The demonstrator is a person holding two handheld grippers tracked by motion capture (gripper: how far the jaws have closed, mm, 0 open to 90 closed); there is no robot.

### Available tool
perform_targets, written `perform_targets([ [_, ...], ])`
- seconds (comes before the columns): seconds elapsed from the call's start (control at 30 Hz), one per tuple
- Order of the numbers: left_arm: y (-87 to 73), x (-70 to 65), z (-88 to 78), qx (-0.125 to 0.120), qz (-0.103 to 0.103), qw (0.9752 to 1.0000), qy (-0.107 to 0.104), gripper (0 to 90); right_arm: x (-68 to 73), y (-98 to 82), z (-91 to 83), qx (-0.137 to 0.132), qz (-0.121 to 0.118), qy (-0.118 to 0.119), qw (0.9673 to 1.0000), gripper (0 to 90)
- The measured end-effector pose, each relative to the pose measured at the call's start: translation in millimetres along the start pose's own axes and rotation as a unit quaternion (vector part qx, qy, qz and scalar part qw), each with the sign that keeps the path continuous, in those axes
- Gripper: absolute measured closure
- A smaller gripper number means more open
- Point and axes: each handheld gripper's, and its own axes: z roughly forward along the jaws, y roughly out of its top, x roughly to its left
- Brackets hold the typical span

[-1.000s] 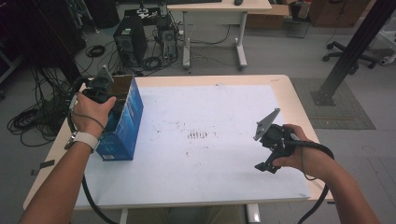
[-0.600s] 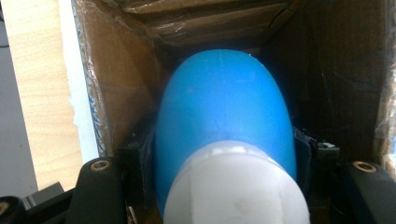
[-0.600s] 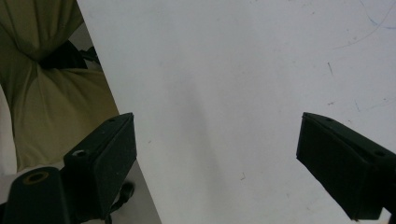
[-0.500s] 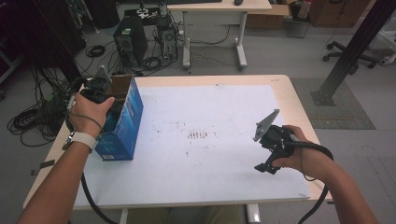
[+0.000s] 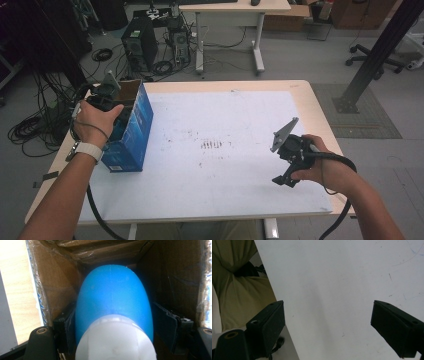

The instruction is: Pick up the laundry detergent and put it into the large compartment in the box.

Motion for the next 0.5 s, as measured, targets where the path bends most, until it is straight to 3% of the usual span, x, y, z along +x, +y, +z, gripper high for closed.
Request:
perform_targets([
  [0.5,0.0,-0.7,0.3,0.004,0.006,1.0,-0.007,22.6,1.1,-2.3,-0.4,0.0,0.003,0.0,1.0,12.4],
])
